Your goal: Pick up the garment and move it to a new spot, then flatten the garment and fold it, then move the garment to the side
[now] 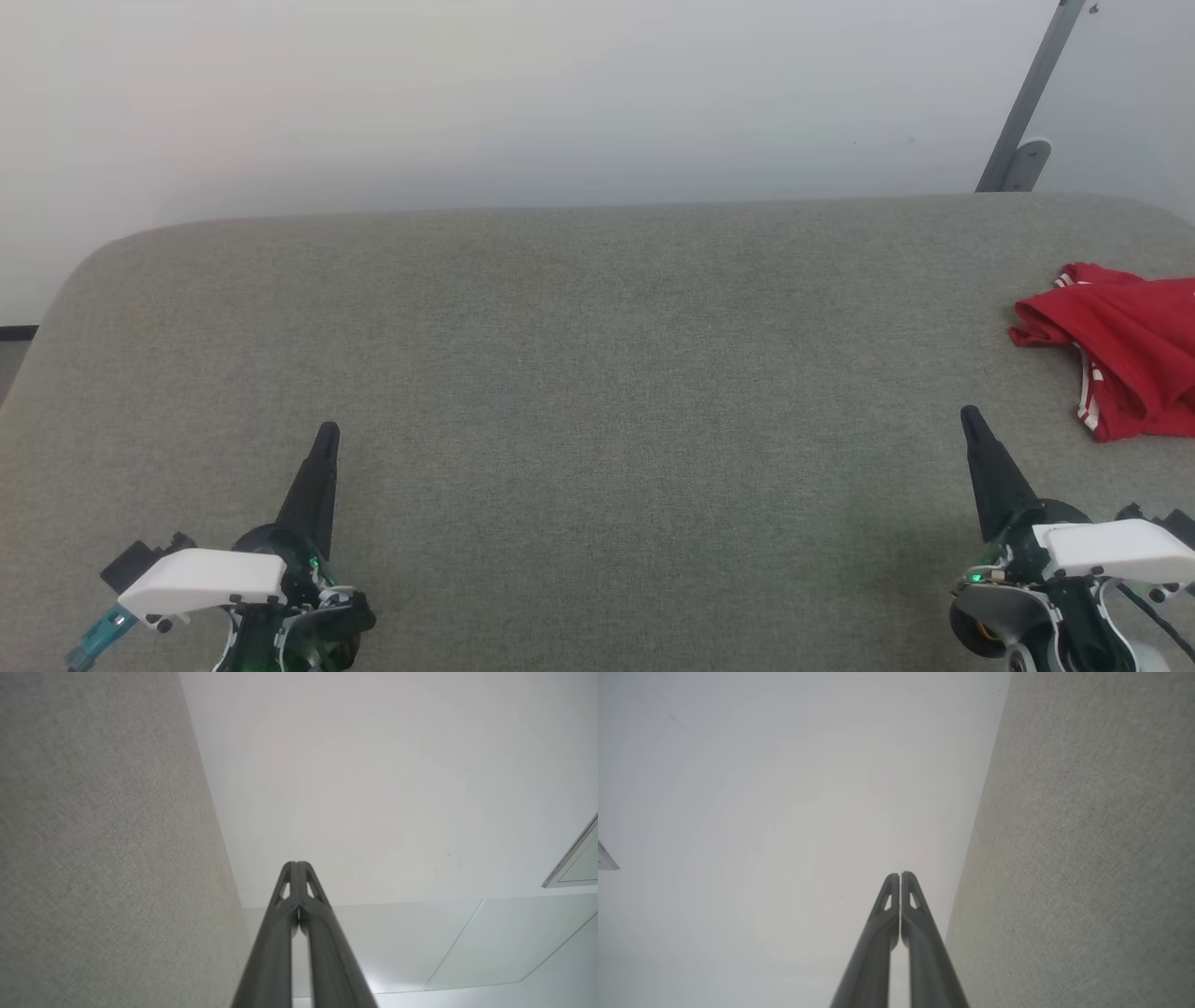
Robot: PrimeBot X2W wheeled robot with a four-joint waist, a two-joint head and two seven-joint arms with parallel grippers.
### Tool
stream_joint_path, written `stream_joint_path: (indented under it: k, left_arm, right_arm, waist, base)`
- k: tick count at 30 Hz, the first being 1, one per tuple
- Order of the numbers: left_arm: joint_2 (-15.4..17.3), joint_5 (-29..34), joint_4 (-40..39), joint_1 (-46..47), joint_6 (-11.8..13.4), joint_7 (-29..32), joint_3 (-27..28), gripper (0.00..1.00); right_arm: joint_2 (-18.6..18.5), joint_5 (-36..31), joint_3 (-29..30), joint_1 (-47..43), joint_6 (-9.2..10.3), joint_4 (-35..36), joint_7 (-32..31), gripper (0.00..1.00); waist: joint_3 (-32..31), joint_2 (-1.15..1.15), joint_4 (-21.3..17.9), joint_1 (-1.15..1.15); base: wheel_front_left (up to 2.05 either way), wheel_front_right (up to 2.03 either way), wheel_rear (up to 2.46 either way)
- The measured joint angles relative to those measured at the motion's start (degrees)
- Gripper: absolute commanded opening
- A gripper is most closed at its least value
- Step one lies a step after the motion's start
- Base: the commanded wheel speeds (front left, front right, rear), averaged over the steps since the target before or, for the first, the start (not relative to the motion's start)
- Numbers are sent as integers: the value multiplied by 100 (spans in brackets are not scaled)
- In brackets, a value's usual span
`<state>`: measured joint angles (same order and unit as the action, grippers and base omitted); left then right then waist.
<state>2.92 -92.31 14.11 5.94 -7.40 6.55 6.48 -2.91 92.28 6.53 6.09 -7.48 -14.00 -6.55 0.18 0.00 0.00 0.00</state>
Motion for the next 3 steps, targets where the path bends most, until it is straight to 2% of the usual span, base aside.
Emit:
stream_joint_path:
  k: [3]
  left_arm:
    - [0, 0, 0, 0, 0, 0, 0, 0]
  right_arm:
    - [0, 0, 1, 0, 0, 0, 0, 0]
  waist:
    - [0, 0, 0, 0]
  base:
    - [0, 0, 0]
